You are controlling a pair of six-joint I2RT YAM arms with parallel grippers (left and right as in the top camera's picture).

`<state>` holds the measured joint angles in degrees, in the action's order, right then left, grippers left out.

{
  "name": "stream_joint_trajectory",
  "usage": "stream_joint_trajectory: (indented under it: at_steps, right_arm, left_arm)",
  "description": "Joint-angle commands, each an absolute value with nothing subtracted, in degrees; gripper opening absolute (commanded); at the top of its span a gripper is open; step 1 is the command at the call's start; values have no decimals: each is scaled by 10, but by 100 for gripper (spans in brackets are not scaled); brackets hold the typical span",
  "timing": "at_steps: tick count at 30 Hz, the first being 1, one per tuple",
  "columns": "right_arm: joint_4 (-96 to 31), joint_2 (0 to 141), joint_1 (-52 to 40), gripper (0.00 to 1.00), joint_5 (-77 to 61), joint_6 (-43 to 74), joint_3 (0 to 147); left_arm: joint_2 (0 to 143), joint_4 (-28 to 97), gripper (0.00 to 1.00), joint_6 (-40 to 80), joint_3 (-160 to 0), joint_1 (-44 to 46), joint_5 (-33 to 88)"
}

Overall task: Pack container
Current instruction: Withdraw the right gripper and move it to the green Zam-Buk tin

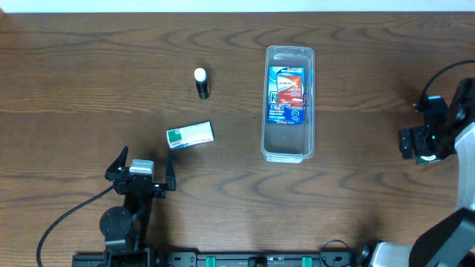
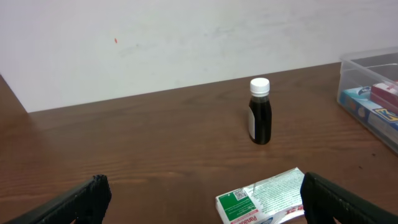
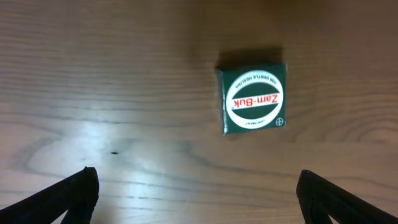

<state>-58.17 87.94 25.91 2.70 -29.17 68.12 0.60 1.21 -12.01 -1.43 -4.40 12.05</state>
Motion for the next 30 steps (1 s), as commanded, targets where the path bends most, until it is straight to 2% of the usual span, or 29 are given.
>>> stream_joint_trajectory:
  at_steps: [1, 16, 23, 30]
  right_arm:
    - [-580, 920, 279, 99, 15, -309, 680]
    - [-514, 1003, 305, 99, 92, -370, 680]
    - [-497, 1005, 343, 99, 8, -387, 680]
    - [-479, 1007, 357, 99, 6, -389, 680]
  left_arm:
    - [3, 27, 98, -117, -2, -46, 131]
    - [3, 27, 98, -117, -2, -46, 131]
    - [3, 27, 98, -117, -2, -46, 131]
    - [3, 27, 98, -117, -2, -46, 131]
